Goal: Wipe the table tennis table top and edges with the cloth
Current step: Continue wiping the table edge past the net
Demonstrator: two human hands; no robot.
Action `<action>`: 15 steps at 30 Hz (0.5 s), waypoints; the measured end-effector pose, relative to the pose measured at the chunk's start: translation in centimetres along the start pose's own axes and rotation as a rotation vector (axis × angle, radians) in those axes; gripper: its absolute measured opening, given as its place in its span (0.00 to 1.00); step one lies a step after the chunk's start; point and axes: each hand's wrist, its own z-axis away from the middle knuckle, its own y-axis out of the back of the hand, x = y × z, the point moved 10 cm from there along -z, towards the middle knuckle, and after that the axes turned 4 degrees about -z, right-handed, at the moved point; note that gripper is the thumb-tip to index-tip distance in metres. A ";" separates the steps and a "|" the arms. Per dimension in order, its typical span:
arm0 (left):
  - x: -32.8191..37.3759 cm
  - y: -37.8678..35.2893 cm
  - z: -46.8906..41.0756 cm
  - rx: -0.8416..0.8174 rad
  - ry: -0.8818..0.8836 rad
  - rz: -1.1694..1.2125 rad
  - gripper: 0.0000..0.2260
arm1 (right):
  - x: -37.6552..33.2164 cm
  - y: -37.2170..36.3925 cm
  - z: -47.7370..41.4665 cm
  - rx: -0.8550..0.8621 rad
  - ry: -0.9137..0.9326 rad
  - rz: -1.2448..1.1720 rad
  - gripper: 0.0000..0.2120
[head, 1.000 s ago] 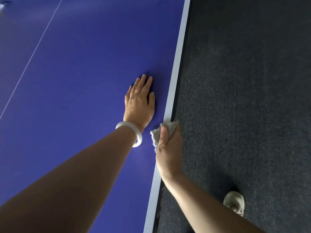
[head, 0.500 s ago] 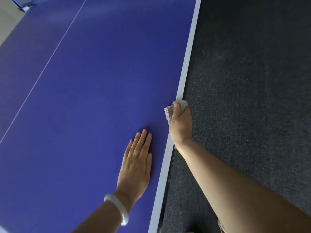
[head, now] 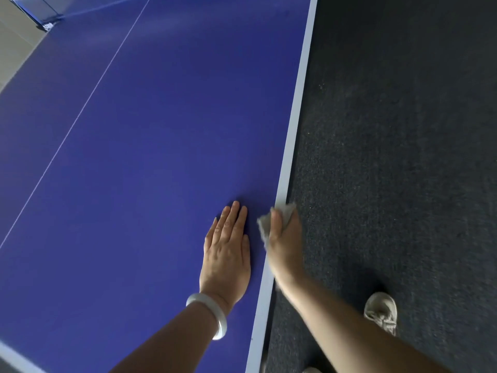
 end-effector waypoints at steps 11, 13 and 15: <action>-0.4 -0.2 0.1 0.031 0.025 0.058 0.23 | 3.6 0.6 7.9 0.004 0.054 0.002 0.25; -0.3 0.0 0.2 0.039 0.013 0.083 0.22 | 5.0 1.1 12.8 0.017 0.067 0.035 0.30; -0.4 0.1 0.2 0.044 0.007 0.108 0.22 | 5.2 1.4 14.3 0.027 0.049 0.049 0.35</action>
